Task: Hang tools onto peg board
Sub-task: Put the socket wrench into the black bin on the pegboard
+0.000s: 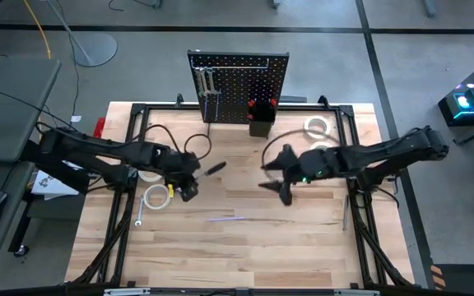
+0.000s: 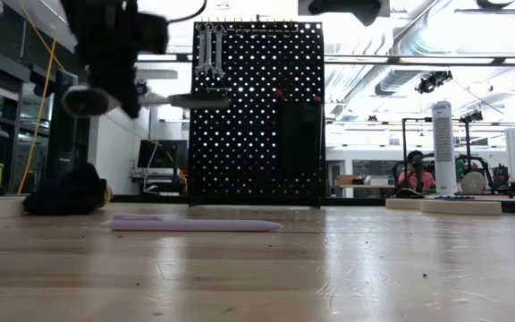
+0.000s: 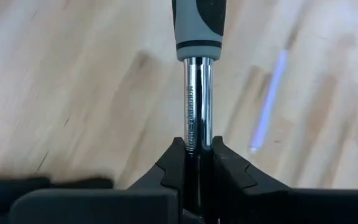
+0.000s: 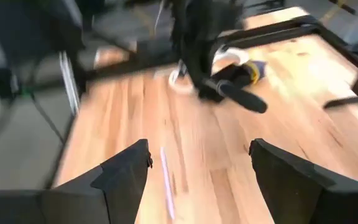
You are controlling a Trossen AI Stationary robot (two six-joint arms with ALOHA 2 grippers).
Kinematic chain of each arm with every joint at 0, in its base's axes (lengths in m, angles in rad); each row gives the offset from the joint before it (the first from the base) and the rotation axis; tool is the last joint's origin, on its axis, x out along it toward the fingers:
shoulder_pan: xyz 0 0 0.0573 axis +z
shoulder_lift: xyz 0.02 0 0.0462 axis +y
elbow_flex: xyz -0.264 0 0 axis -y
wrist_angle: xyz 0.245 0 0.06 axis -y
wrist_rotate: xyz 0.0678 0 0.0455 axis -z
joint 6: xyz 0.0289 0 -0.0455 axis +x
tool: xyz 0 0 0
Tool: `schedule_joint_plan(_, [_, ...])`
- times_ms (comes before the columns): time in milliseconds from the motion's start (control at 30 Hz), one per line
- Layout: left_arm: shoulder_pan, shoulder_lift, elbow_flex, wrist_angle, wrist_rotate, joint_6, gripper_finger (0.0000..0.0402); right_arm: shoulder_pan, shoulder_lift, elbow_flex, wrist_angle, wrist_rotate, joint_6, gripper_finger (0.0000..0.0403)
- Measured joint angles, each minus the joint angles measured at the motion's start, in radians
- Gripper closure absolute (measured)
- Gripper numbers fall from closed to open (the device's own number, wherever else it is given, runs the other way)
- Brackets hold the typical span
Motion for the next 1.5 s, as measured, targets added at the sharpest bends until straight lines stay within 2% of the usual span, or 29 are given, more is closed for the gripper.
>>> schedule_joint_plan(200, [-0.044, 0.153, 0.173, -0.018, -0.047, 0.138, 0.0365, 0.029, 0.112, 0.0, 0.048, 0.004, -0.232, 0.0132])
schedule_joint_plan(400, [-0.07, 0.338, 0.333, -0.023, -0.081, 0.263, 0.0365, 0.044, 0.158, 0.0, 0.093, 0.145, -0.361, 0.0132])
schedule_joint_plan(500, [-0.073, 0.401, 0.393, -0.022, -0.08, 0.294, 0.0365, 0.044, 0.158, 0.0, 0.051, 0.167, -0.405, 0.0132])
schedule_joint_plan(700, [-0.072, 0.473, 0.489, -0.006, -0.084, 0.36, 0.0365, 0.044, 0.158, 0.0, -0.065, 0.168, -0.479, 0.0132])
schedule_joint_plan(967, [-0.072, 0.481, 0.519, 0.019, -0.099, 0.38, 0.0365, 0.041, 0.159, 0.0, -0.137, 0.162, -0.501, 0.0134])
schedule_joint_plan(1100, [-0.076, 0.482, 0.519, 0.045, -0.094, 0.38, 0.0365, 0.041, 0.159, 0.0, -0.132, 0.174, -0.501, 0.0158])
schedule_joint_plan(1333, [-0.08, 0.482, 0.519, 0.066, -0.099, 0.352, 0.0365, 0.041, 0.178, 0.0, -0.135, 0.18, -0.498, 0.0233])
schedule_joint_plan(1500, [-0.08, 0.482, 0.519, 0.063, -0.101, 0.35, 0.0365, 0.044, 0.197, 0.0, -0.07, 0.187, -0.459, 0.0272])
